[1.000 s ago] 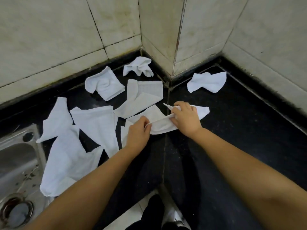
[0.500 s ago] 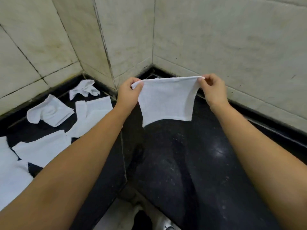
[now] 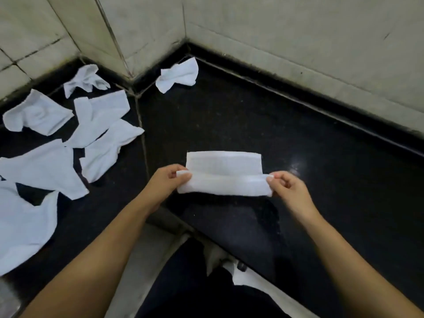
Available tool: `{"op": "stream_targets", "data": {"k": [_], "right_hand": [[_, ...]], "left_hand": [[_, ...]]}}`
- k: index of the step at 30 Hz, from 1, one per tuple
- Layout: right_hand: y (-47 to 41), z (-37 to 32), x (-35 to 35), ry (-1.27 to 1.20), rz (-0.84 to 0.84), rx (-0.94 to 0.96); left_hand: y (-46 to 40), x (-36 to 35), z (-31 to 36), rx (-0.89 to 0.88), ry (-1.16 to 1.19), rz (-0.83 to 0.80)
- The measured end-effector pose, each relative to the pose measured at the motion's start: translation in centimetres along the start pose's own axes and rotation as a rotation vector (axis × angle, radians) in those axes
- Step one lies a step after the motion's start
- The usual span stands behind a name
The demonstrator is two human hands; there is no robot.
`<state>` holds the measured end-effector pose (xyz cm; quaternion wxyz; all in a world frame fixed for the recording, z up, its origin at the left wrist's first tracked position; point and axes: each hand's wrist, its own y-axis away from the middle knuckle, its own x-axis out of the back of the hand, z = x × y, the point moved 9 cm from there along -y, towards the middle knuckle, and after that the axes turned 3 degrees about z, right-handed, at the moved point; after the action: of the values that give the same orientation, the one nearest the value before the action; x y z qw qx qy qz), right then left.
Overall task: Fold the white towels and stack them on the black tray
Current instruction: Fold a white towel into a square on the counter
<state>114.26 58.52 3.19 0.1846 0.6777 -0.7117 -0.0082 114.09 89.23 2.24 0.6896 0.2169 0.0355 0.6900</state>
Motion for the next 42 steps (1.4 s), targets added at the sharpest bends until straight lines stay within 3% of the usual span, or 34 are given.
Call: {"op": "stream_targets", "data": {"k": [5, 11, 17, 20, 23, 28, 31, 34, 38, 42], "right_hand": [[0.3, 3.5, -1.1, 0.079, -0.032, -0.104], [-5.1, 0.8, -0.9, 0.301, 0.215, -0.071], [-6.9, 1.7, -1.5, 0.638, 0.336, -0.100], [-6.7, 0.2, -2.6, 0.700, 0.352, -0.005], [-7.5, -2.7, -6.4, 0.772, 0.214, 0.126], [-8.1, -4.2, -18.5, 0.952, -0.268, 0.345], [-9.1, -4.3, -21.1, 1.085, -0.300, 0.357], [-9.7, -4.3, -21.4, 1.136, -0.383, 0.309], [-8.9, -5.7, -19.1, 0.732, -0.450, 0.158], [-9.4, -10.0, -13.5, 0.446, -0.319, 0.191]], "left_hand": [[0.4, -0.7, -3.4, 0.056, -0.139, -0.016], [-4.9, -0.1, -0.1, -0.067, -0.367, 0.176], [-8.1, -1.4, 0.1, -0.167, -0.727, 0.278], [-7.3, -0.9, -0.4, -0.203, -0.747, 0.335], [-5.1, -0.1, -1.0, -0.207, -0.706, 0.396], [-2.4, 0.0, -3.5, -0.134, -0.886, 0.367], [-2.0, -0.1, -3.6, -0.142, -0.984, 0.372], [-2.2, -0.2, -3.9, -0.098, -0.922, 0.333], [-2.6, -0.3, -2.6, -0.089, -0.786, 0.298], [-4.5, 0.2, 2.1, -0.091, -0.252, 0.241]]}}
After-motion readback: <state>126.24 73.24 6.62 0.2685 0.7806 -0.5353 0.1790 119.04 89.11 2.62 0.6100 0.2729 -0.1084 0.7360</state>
